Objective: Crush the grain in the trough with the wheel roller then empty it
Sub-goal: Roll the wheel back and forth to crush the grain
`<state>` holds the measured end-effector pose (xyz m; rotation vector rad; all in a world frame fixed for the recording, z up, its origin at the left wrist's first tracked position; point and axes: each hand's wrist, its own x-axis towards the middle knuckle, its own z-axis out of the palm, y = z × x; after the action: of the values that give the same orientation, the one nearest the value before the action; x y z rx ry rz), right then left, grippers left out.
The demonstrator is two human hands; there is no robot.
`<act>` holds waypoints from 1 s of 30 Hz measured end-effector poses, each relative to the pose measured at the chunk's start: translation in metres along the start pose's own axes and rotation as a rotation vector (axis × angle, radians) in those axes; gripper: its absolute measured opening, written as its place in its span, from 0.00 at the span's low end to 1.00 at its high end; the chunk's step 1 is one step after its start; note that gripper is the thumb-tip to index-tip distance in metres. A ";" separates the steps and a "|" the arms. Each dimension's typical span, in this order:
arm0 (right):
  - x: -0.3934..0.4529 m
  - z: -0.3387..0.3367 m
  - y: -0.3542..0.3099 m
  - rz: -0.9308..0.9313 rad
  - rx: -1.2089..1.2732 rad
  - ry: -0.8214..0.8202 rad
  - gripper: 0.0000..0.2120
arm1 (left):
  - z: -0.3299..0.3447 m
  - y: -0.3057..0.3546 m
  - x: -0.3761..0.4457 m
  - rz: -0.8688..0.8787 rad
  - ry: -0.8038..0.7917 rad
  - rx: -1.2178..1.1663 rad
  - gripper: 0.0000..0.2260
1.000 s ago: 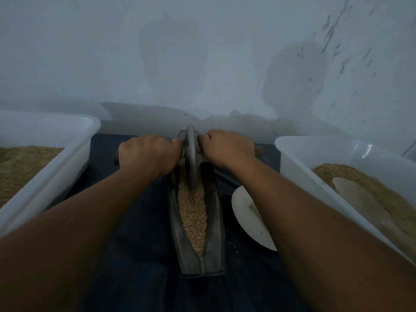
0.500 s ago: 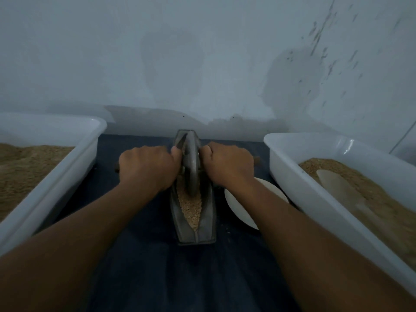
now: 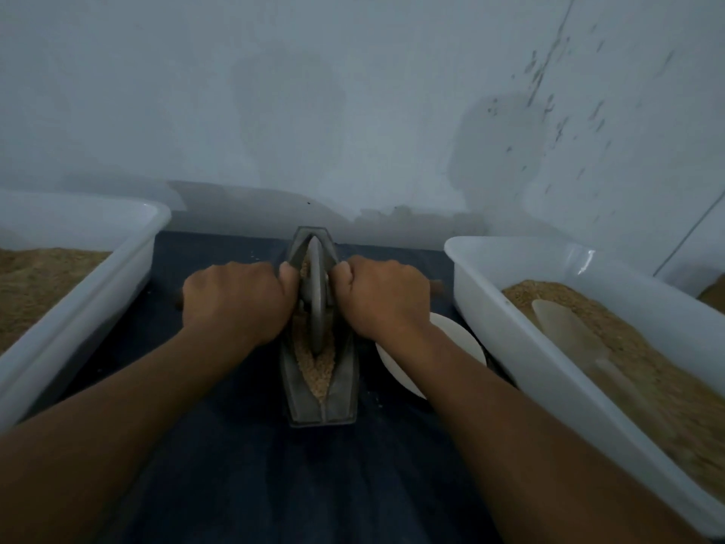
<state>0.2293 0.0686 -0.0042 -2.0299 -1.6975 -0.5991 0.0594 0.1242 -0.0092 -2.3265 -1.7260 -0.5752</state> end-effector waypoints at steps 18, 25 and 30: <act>0.088 0.029 0.009 0.081 0.068 -0.332 0.21 | 0.029 -0.003 0.074 -0.059 -0.153 -0.083 0.28; 0.072 0.025 0.006 0.077 0.053 -0.268 0.23 | 0.025 -0.003 0.059 -0.066 -0.128 -0.083 0.28; 0.047 0.016 0.002 0.058 0.038 -0.148 0.22 | 0.015 -0.001 0.037 -0.080 -0.129 -0.073 0.31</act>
<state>0.2396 0.1153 0.0102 -2.1345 -1.7115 -0.4030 0.0706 0.1626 -0.0071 -2.4021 -1.8928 -0.5197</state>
